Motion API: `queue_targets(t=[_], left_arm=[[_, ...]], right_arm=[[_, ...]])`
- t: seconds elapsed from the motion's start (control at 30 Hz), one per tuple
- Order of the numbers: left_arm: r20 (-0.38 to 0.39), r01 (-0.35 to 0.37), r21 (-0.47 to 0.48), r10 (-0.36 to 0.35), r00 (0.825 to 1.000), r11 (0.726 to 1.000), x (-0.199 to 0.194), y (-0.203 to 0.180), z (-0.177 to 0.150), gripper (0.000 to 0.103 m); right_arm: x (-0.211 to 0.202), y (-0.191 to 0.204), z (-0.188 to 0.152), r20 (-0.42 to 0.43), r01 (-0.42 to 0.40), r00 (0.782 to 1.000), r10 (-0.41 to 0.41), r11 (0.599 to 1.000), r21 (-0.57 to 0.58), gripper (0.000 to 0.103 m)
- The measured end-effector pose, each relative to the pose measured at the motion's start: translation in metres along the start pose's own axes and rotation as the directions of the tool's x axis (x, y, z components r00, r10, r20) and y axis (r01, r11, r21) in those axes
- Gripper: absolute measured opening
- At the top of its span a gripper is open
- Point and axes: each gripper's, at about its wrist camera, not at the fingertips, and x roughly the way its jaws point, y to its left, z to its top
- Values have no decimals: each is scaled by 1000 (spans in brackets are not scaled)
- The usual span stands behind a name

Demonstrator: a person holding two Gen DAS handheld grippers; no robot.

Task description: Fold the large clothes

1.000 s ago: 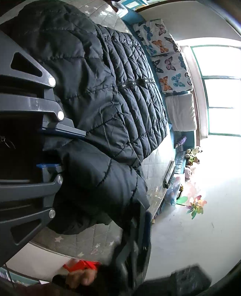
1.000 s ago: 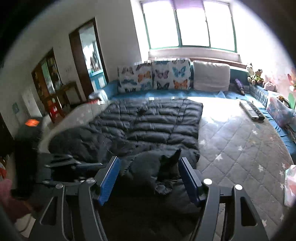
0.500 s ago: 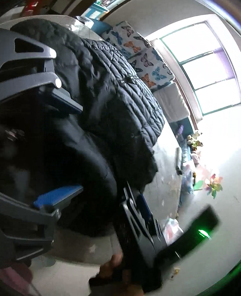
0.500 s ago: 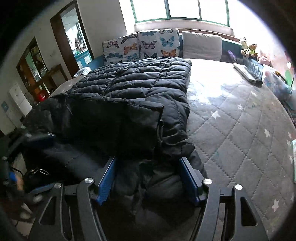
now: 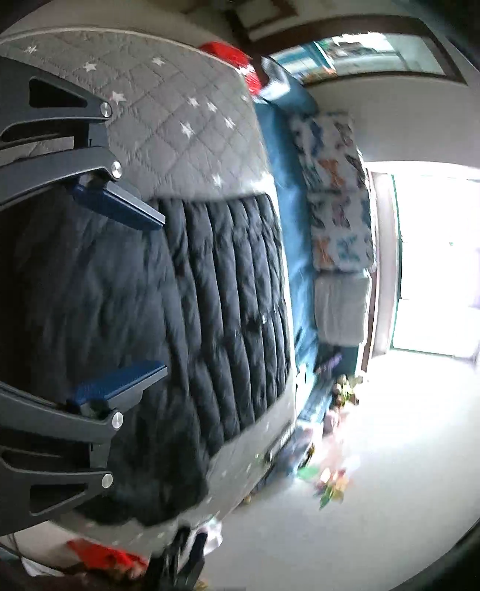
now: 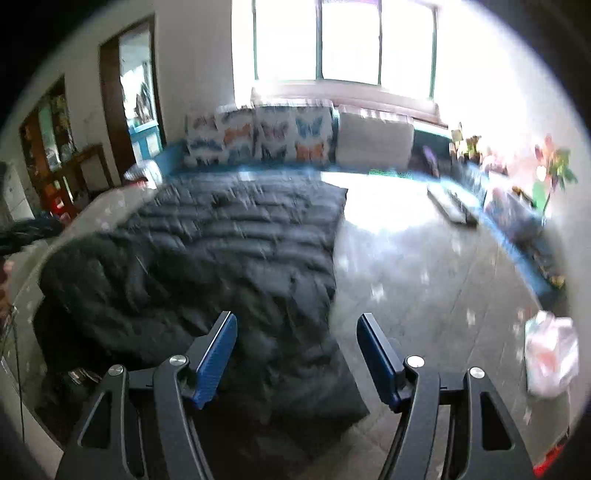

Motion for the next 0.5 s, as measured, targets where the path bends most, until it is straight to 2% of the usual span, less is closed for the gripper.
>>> queue_targets(t=[0.13,0.27,0.37,0.5], left_arm=[[-57,-5,14,6,998,1000,27,10,-9,71],[-63,-23,40,25,998,999,42,3,-29,71],[-64,-21,32,23,998,999,47,2,-39,71],[-77,-4,4,4,997,1000,58,3,-43,71]], right_arm=[[4,26,14,33,-103,994,105,993,-49,73],[40,49,13,-35,-176,984,173,982,-75,73],[73,48,2,-101,-169,981,163,984,-58,73],[90,31,-14,-111,-109,989,102,992,-60,73]])
